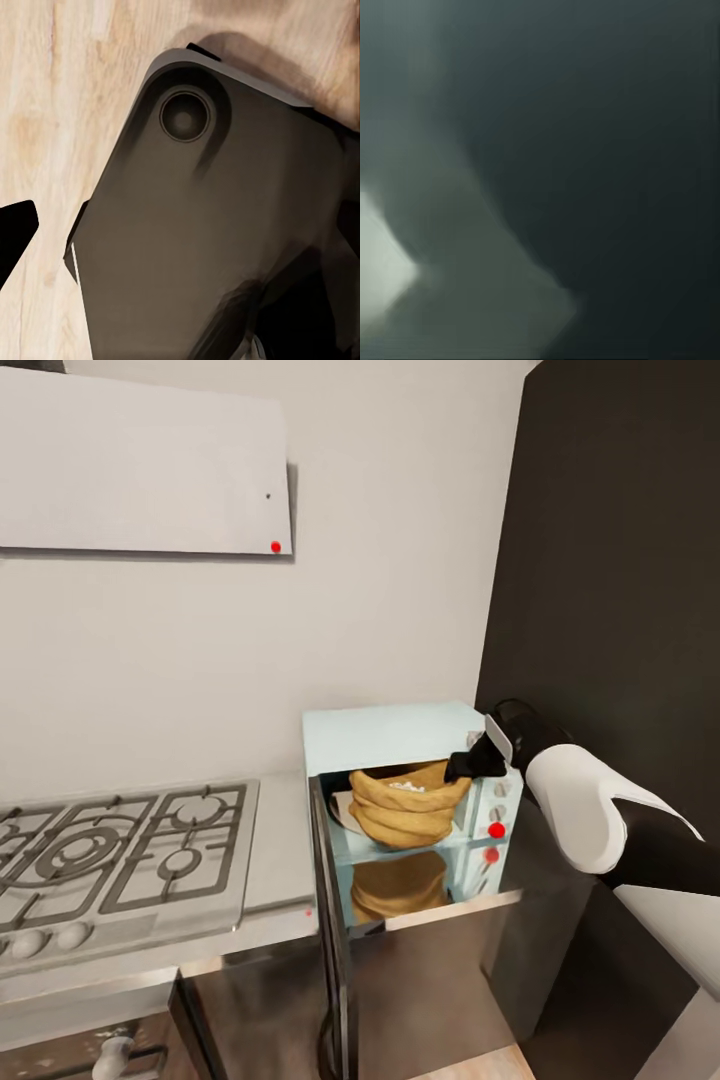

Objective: In the kitchen, take the popcorn bag from the countertop, put it into the microwave, and heat it until the popcorn is cooked so the cooked popcorn ends up inside the bag.

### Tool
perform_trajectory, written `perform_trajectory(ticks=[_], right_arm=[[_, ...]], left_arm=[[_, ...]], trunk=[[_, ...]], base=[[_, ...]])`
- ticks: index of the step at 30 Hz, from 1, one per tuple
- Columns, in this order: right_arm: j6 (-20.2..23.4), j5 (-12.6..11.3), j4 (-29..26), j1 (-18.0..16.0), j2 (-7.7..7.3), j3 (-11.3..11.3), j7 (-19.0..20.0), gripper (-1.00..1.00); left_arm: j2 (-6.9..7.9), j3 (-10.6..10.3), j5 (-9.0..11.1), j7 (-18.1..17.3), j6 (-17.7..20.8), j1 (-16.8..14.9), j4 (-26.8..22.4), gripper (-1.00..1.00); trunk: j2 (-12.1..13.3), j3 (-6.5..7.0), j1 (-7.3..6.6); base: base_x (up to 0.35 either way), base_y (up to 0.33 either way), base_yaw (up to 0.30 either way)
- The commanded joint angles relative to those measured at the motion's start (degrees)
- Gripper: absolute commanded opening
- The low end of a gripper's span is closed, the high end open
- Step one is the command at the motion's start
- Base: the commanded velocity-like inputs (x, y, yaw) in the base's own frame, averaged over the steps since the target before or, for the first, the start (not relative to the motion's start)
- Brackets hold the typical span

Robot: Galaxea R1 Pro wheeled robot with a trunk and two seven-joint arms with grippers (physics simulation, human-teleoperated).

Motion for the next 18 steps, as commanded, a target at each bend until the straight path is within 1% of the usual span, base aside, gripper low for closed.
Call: perform_trajectory(ticks=[1, 7, 16, 17, 18], right_arm=[[0.30, 1.65, -1.19, -0.04, 0.02, 0.89, -0.34, -1.00], [0.30, 1.65, -1.18, -0.04, 0.01, 0.89, -0.27, -1.00], [0.30, 1.72, -1.18, -0.04, 0.03, 0.92, -0.27, -1.00], [0.30, 1.79, -1.18, -0.04, 0.03, 0.90, -0.26, 1.00], [0.30, 1.83, -1.18, -0.04, 0.02, 0.90, -0.20, 1.00]], left_arm=[[-0.02, 0.11, 0.06, 0.15, -0.13, -0.01, -0.03, 1.00], [-0.02, 0.11, 0.06, 0.15, -0.13, -0.01, -0.03, 1.00], [-0.02, 0.11, 0.06, 0.15, -0.13, -0.01, -0.03, 1.00], [-0.02, 0.11, 0.06, 0.15, -0.13, -0.01, -0.03, 1.00], [-0.02, 0.11, 0.06, 0.15, -0.13, -0.01, -0.03, 1.00]], trunk=[[-0.01, -0.06, 0.49], [-0.01, -0.06, 0.49], [-0.01, -0.06, 0.49], [-0.01, -0.06, 0.49], [-0.01, -0.06, 0.49]], base=[[0.154, 0.041, 0.000], [0.131, 0.069, 0.000], [0.008, 0.003, 0.000], [0.000, 0.000, 0.000], [0.000, 0.000, 0.000]])
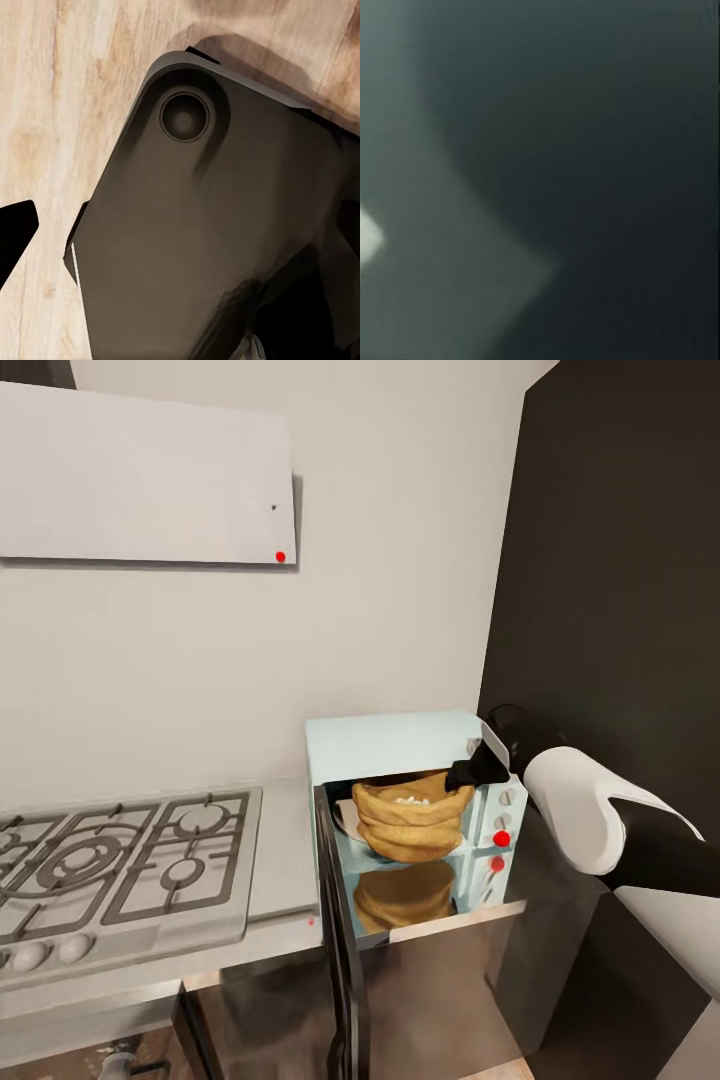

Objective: In the kitchen, take the popcorn bag from the countertop, put it into the microwave, and heat it until the popcorn is cooked so the cooked popcorn ends up inside the bag.

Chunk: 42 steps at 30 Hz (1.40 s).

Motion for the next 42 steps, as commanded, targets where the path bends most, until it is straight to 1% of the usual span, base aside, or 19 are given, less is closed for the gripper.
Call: perform_trajectory(ticks=[1, 12, 17, 20, 22, 24, 28, 30, 32, 39, 42], right_arm=[[0.25, -0.83, -3.60, -0.04, 0.02, -0.80, 0.31, 1.00], [0.25, -1.26, -4.38, -0.04, -0.08, -0.56, 0.54, 1.00], [0.25, -1.58, -4.74, -0.04, 0.00, -1.20, 0.86, 1.00], [0.25, -1.66, -7.48, -0.04, 0.23, -1.27, 1.40, 1.00], [0.25, -1.67, -11.57, -0.04, 0.34, -1.23, 1.85, 1.00], [0.25, -1.67, -13.13, -0.04, 0.44, -1.19, 1.96, 1.00], [0.25, -1.68, -13.93, -0.04, 0.58, -1.17, 2.00, 1.00], [0.25, -1.68, -15.74, -0.04, 0.41, -1.07, 2.01, 1.00], [0.25, -1.68, -16.21, -0.04, 0.28, -0.89, 2.01, 1.00], [0.25, -1.71, -16.97, -0.04, -0.05, -1.09, 2.09, 1.00], [0.25, -1.65, -16.38, 0.11, -0.21, -1.07, 2.10, 1.00]], left_arm=[[-0.02, 0.11, 0.06, 0.15, -0.13, -0.01, -0.03, 1.00], [-0.02, 0.11, 0.04, 0.15, -0.20, -0.01, -0.03, 1.00], [-0.07, 0.11, -0.01, 0.17, -0.22, -0.01, -0.03, 1.00], [-0.10, 0.18, -0.03, 0.27, -0.22, -0.01, -0.03, 1.00], [-0.15, 0.20, -0.03, 0.52, -0.26, -0.01, -0.03, 1.00], [-0.14, 0.20, -0.03, 0.57, -0.23, -0.01, -0.03, 1.00], [-0.12, 0.20, -0.03, 0.59, -0.27, -0.01, -0.03, 1.00], [-0.11, 0.20, -0.03, 0.59, -0.27, -0.01, -0.03, 1.00], [-0.11, 0.20, -0.03, 0.59, -0.27, -0.01, -0.03, 1.00], [-0.11, 0.20, -0.03, 0.59, -0.24, -0.01, -0.03, 1.00], [-0.11, 0.20, -0.03, 0.59, -0.23, -0.01, -0.03, 1.00]], trunk=[[-0.01, -0.06, 1.54], [-0.01, -0.06, 1.54], [-0.01, -0.06, 1.54], [-0.01, -0.06, 1.54], [-0.01, -0.06, 1.54], [-0.01, -0.06, 1.54], [-0.01, -0.06, 1.54], [-0.01, -0.06, 1.54], [-0.01, -0.06, 1.54], [-0.01, -0.06, 1.54], [-0.01, -0.06, 1.54]], base=[[0.000, 0.000, 0.000], [0.000, 0.000, 0.000], [-0.034, 0.000, 0.000], [-0.241, 0.000, 0.000], [-0.304, 0.000, 0.000], [-0.317, 0.000, 0.000], [-0.320, 0.000, 0.000], [-0.320, 0.000, 0.000], [-0.320, 0.000, 0.000], [-0.320, 0.000, 0.000], [-0.320, -0.046, 0.000]])
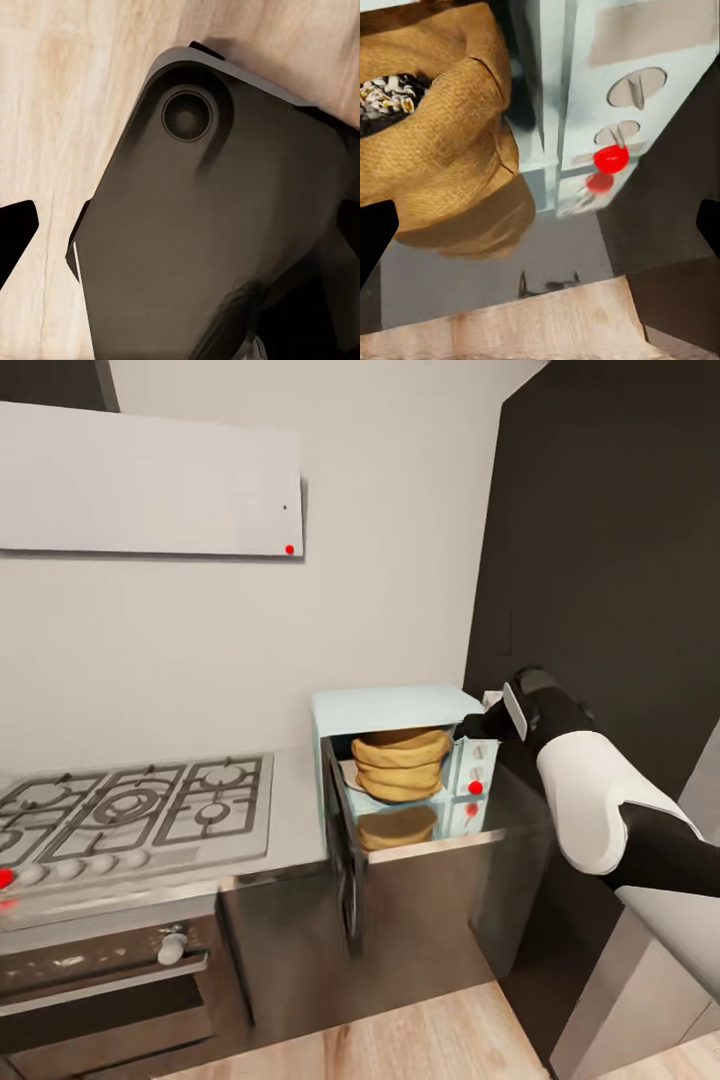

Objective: In the kitchen, take the popcorn bag from the countertop, put it into the microwave, and heat it until the popcorn is cooked so the cooked popcorn ends up inside the bag.

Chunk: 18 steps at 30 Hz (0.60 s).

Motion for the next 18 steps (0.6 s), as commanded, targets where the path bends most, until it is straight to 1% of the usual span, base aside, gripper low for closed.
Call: perform_trajectory(ticks=[1, 2, 7, 8, 10, 11, 13, 15, 16, 18], right_arm=[[0.15, 0.62, -0.04, 0.46, -0.03, -0.28, 0.49, 1.00], [0.15, 0.71, 0.00, 1.79, -0.07, -0.28, 0.49, 1.00], [0.15, 0.98, 0.02, 5.02, -0.58, -0.25, 0.49, 1.00], [0.15, 0.98, 0.05, 5.62, -0.74, -0.21, 0.49, 1.00], [0.15, 1.05, 0.11, 8.08, -0.92, -0.07, 0.49, 1.00], [-1.28, 1.00, 0.08, 10.49, -0.88, 0.01, 0.49, 1.00], [-4.59, 0.81, 0.03, 12.46, -0.56, 0.05, 0.49, 1.00], [-8.92, 0.72, 0.04, 13.28, -0.23, 0.06, 0.31, 1.00], [-11.85, 0.68, 0.05, 14.00, -0.08, 0.07, 0.20, 1.00], [-15.75, 0.64, 0.06, 15.22, 0.03, 0.07, 0.16, 1.00]], left_arm=[[-0.02, 0.13, 0.05, 0.16, -0.13, -0.01, -0.04, 1.00], [-0.02, 0.13, 0.05, 0.16, -0.13, -0.01, -0.04, 1.00], [-0.02, 0.08, 0.05, 0.16, -0.12, -0.01, -0.04, 1.00], [-0.02, 0.07, 0.05, 0.16, -0.12, -0.01, -0.04, 1.00], [-0.02, 0.05, 0.01, 0.11, -0.14, -0.01, -0.04, 1.00], [-0.02, 0.05, -0.02, 0.09, -0.14, -0.01, -0.04, 1.00], [-0.02, 0.05, -0.03, 0.08, -0.15, -0.01, -0.04, 1.00], [-0.02, 0.05, -0.04, 0.09, -0.13, -0.01, -0.04, 1.00], [-0.02, 0.05, -0.02, 0.08, -0.13, -0.01, -0.04, 1.00], [-0.02, 0.05, 0.00, 0.08, -0.12, -0.01, -0.04, 1.00]], trunk=[[-0.05, -0.07, -0.03], [-0.05, -0.07, -0.03], [-0.05, -0.07, -0.03], [-0.05, -0.07, -0.03], [-0.05, -0.07, -0.03], [-0.05, -0.07, -0.03], [-0.05, -0.07, -0.03], [-0.05, -0.07, -0.03], [-0.05, -0.07, -0.03], [-0.05, -0.07, -0.03]], base=[[-0.319, -0.076, 0.000], [-0.313, -0.081, 0.000], [-0.297, -0.081, 0.000], [-0.229, -0.053, 0.000], [-0.108, -0.022, 0.000], [-0.034, -0.007, 0.000], [-0.017, -0.003, 0.000], [-0.005, -0.001, 0.000], [-0.002, 0.000, 0.000], [-0.001, 0.000, 0.000]])
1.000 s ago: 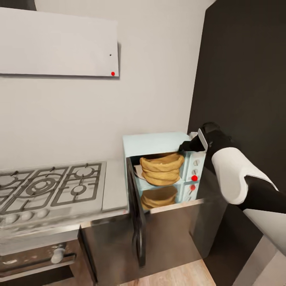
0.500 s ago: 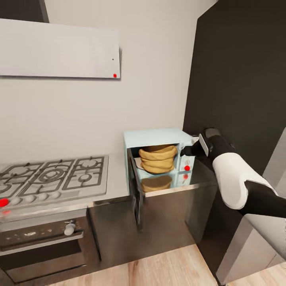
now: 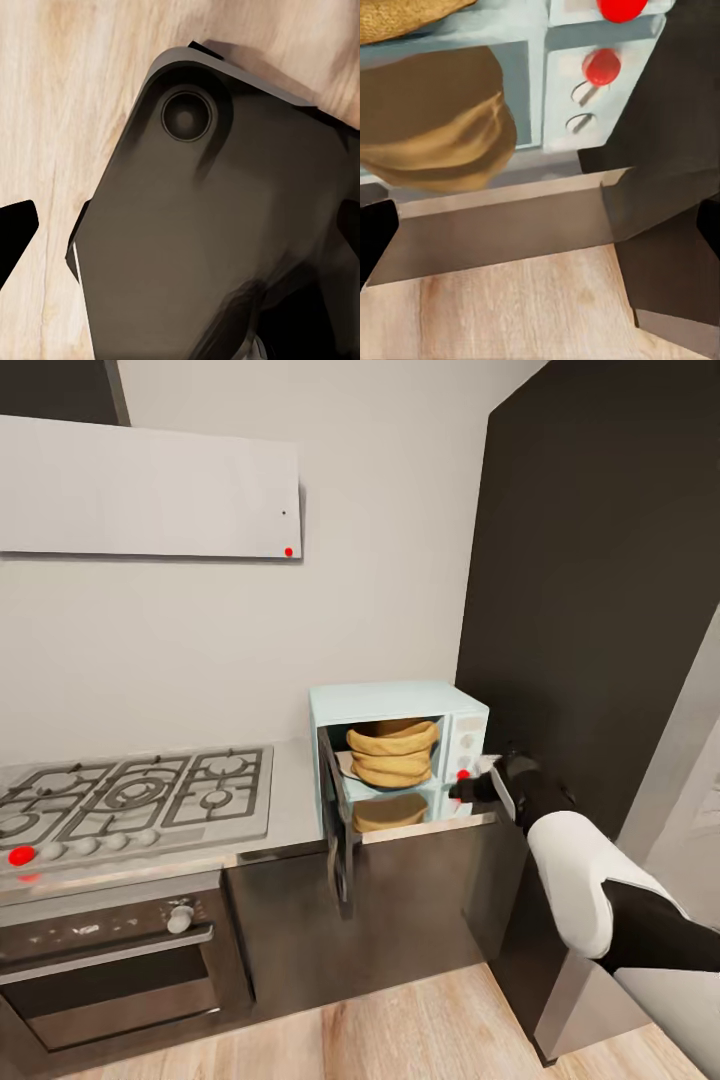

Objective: In the kitchen, take the popcorn bag from the countertop, put it into the microwave, and heat it until the popcorn is cooked so the cooked popcorn ends up inside the bag.

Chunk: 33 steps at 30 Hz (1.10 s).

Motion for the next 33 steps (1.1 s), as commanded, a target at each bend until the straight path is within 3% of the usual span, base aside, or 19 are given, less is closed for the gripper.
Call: perform_trajectory(ticks=[1, 6, 9, 11, 13, 15, 18, 23, 33], right_arm=[[-2.94, 0.52, -0.07, 0.96, 0.15, -0.33, 0.45, 1.00], [-10.73, -1.33, -0.06, 2.73, 3.10, -0.49, 0.54, 1.00], [-20.87, -2.99, -0.07, 5.06, 4.88, -0.53, 1.00, 1.00], [-30.95, -3.21, -0.07, 8.47, 5.32, -0.49, 1.15, 1.00], [-37.00, -3.30, -0.07, 10.27, 5.62, -0.49, 1.16, 1.00], [-41.89, -3.35, -0.71, 11.35, 7.16, -0.58, 1.14, 1.00], [-43.51, -3.35, -0.90, 11.69, 8.45, -0.64, 0.94, 1.00], [-43.69, -3.37, -1.02, 11.73, 8.48, -0.73, 1.26, 1.00], [-43.72, -3.37, -1.04, 11.73, 8.27, -0.74, 1.30, 1.00]], left_arm=[[-0.02, 0.12, 0.06, 0.15, -0.16, -0.01, -0.04, 1.00], [-0.02, 0.12, 0.04, 0.15, -0.15, -0.01, -0.04, 1.00], [-0.02, 0.12, 0.03, 0.15, -0.15, -0.01, -0.04, 1.00], [-0.02, 0.12, 0.02, 0.15, -0.17, -0.01, -0.04, 1.00], [-0.02, 0.12, 0.02, 0.15, -0.18, -0.01, -0.04, 1.00], [0.00, 0.12, 0.06, 0.15, -0.21, -0.01, -0.04, 1.00], [-0.01, 0.14, 0.10, 0.20, -0.22, -0.01, -0.07, 1.00], [0.04, 0.15, 0.25, 0.40, -0.22, -0.01, -0.11, 1.00], [0.07, 0.10, 0.20, 0.33, -0.13, -0.01, -0.04, 1.00]], trunk=[[-0.04, -0.06, 0.00], [-0.04, -0.06, 0.00], [-0.04, -0.06, 0.00], [-0.04, -0.06, 0.00], [-0.04, -0.06, 0.00], [-0.04, -0.06, 0.00], [-0.04, -0.06, 0.00], [-0.04, -0.06, 0.00], [-0.04, -0.06, 0.00]], base=[[0.000, 0.000, 0.000], [0.000, 0.000, 0.000], [0.000, 0.000, 0.000], [0.000, 0.000, 0.000], [0.000, 0.000, 0.000], [0.000, 0.000, 0.000], [0.000, 0.000, 0.000], [0.050, 0.000, 0.000], [0.300, 0.000, 0.000]])
